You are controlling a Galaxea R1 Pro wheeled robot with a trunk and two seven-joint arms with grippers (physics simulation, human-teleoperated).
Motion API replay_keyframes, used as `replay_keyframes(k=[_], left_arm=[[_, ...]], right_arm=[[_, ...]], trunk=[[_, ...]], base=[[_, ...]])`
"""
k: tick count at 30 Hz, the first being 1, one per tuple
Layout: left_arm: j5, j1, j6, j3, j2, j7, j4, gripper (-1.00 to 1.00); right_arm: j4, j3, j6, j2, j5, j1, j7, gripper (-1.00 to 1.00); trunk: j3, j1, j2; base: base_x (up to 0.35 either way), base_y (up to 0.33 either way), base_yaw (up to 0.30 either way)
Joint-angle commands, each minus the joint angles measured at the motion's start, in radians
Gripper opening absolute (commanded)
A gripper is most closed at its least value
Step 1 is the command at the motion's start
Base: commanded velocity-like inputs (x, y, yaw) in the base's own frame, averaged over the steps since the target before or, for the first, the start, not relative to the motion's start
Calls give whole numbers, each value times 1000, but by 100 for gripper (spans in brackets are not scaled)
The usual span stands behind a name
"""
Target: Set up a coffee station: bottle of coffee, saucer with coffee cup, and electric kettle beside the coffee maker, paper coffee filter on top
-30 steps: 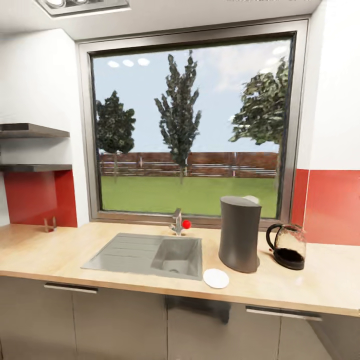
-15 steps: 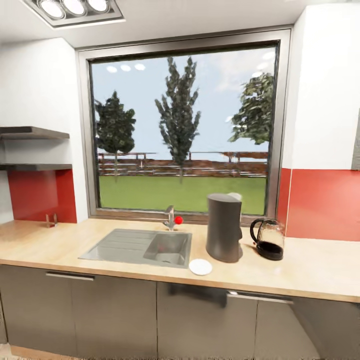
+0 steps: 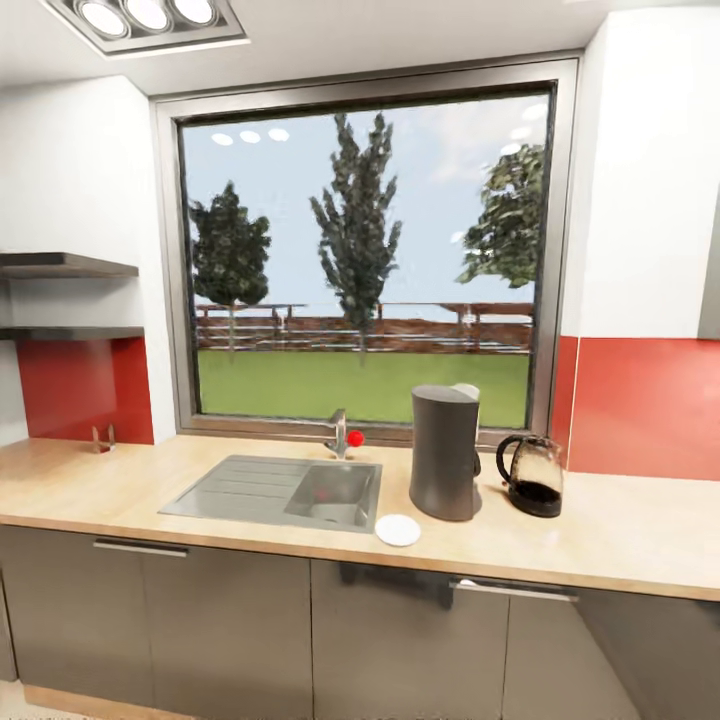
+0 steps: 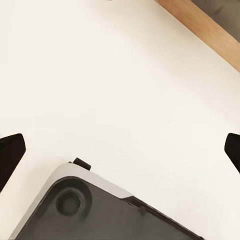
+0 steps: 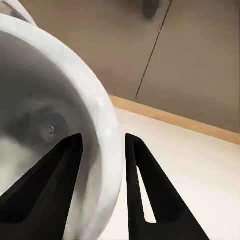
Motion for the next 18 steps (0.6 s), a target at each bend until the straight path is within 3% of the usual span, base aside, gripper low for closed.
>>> replay_keyframes(k=[1, 13, 18], left_arm=[[7, 1, -1, 0, 2, -4, -2, 100], [7, 1, -1, 0, 13, -5, -3, 100], [6, 1, -1, 0, 15, -4, -4, 100]], right_arm=[[-49, 5, 38, 0, -10, 0, -7, -100], [-533, 3, 438, 5, -11, 0, -111, -100], [-781, 0, 655, 39, -11, 0, -168, -100]], trunk=[[-2, 0, 0], [-21, 0, 0], [-28, 0, 0]], base=[[0, 0, 0], [0, 0, 0], [0, 0, 21]])
